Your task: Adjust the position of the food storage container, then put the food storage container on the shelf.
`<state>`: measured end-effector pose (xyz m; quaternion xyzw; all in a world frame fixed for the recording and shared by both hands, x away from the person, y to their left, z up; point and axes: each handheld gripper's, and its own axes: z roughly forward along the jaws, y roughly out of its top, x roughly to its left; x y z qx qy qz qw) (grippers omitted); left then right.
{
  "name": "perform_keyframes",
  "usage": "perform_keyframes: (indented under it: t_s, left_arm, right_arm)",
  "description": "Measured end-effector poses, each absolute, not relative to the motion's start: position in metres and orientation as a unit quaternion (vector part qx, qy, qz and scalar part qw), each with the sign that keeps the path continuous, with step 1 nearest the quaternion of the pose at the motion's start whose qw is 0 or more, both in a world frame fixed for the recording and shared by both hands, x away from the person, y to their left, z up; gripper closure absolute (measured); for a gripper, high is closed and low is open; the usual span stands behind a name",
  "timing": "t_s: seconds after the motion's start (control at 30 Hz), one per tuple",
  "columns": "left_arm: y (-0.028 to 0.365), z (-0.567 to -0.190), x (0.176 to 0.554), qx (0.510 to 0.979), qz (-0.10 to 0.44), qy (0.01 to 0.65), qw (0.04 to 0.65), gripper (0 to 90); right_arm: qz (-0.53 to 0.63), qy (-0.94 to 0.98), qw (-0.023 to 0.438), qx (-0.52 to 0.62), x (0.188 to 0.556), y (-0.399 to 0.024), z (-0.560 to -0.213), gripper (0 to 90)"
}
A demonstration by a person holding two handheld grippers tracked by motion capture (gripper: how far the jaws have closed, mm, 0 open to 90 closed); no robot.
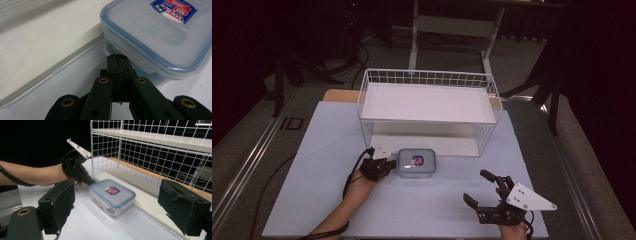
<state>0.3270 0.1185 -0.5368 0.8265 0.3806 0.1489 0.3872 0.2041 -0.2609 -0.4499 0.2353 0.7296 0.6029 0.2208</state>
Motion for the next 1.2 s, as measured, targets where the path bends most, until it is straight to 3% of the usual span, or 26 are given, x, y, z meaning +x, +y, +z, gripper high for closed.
perform_keyframes:
  t_s: [0.53,0.77,0.8,0.87,0.93,0.97,1.0,1.1,1.2]
  left_arm:
    - [0.110,-0.533,0.325,0.823,0.135,0.377,0.404,90.0]
    - [0.130,-0.517,0.309,0.806,0.136,0.379,0.434,79.4]
    - [0.137,-0.515,0.305,0.803,0.125,0.383,0.439,67.6]
    - [0.144,-0.513,0.301,0.802,0.105,0.382,0.447,58.4]
    - [0.147,-0.512,0.299,0.800,0.094,0.380,0.454,41.9]
    - [0.152,-0.509,0.292,0.798,0.084,0.365,0.472,41.9]
    - [0.153,-0.509,0.291,0.799,0.085,0.364,0.472,28.3]
    - [0.157,-0.505,0.285,0.801,0.076,0.353,0.478,11.0]
    - [0.159,-0.501,0.279,0.794,0.073,0.358,0.486,5.6]
  right_arm:
    - [0.601,0.733,0.215,0.234,0.205,-0.260,-0.451,14.1]
    - [0.597,0.736,0.214,0.236,0.204,-0.259,-0.452,14.1]
    - [0.595,0.738,0.216,0.233,0.203,-0.258,-0.451,14.0]
    - [0.590,0.743,0.219,0.227,0.203,-0.257,-0.451,14.0]
    - [0.583,0.746,0.226,0.228,0.202,-0.255,-0.452,14.0]
    - [0.583,0.746,0.226,0.228,0.202,-0.255,-0.452,14.0]
    - [0.586,0.748,0.215,0.226,0.202,-0.253,-0.452,13.9]
    - [0.578,0.751,0.223,0.228,0.201,-0.250,-0.451,13.9]
    - [0.578,0.749,0.227,0.230,0.200,-0.249,-0.451,14.4]
